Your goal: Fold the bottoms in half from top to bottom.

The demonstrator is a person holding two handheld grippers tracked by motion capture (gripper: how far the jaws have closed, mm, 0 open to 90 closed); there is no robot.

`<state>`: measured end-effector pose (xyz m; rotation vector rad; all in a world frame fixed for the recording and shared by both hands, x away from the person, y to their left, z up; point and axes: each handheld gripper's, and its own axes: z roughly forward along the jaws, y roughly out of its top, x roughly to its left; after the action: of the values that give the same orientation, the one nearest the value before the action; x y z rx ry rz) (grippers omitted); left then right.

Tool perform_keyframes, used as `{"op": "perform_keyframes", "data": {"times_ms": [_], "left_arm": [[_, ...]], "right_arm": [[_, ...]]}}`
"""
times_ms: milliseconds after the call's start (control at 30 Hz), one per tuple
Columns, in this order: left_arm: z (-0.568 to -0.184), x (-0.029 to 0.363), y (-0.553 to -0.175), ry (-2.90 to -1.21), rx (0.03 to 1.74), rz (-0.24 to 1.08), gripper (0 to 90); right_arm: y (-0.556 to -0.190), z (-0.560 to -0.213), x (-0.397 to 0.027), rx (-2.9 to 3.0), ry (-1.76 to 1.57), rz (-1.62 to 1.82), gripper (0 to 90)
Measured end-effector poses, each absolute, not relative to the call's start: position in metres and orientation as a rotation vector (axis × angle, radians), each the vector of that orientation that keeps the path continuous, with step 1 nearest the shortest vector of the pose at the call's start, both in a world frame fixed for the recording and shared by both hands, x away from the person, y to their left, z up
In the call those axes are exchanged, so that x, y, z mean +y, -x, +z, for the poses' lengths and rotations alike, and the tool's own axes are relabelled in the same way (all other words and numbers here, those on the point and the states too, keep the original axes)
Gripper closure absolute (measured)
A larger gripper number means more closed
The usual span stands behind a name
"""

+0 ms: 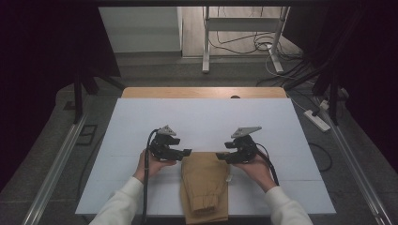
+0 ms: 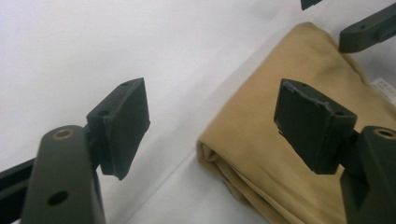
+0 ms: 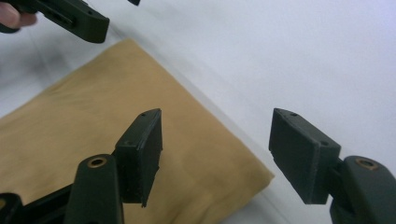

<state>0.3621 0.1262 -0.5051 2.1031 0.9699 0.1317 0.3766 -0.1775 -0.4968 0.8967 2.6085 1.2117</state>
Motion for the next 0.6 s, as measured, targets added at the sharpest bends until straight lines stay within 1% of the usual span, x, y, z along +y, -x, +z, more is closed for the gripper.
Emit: {"op": "perform_keyframes", "data": {"times_ms": [167,333,600], "left_arm": [[-0.514,0.127,-0.364,-2.145,0.987,0.122,24.8],[-0.516,0.130,-0.363,-2.155,0.987,0.112,24.1],[-0.525,0.125,-0.366,-2.196,0.988,0.078,21.7]], "right_arm": [[-0.384,-0.507,-0.176,2.643,-0.918,1.140,32.5],[-0.384,-0.506,-0.180,2.636,-0.931,1.134,31.0],[-0.385,-0.514,-0.179,2.678,-0.950,1.086,27.9]]}}
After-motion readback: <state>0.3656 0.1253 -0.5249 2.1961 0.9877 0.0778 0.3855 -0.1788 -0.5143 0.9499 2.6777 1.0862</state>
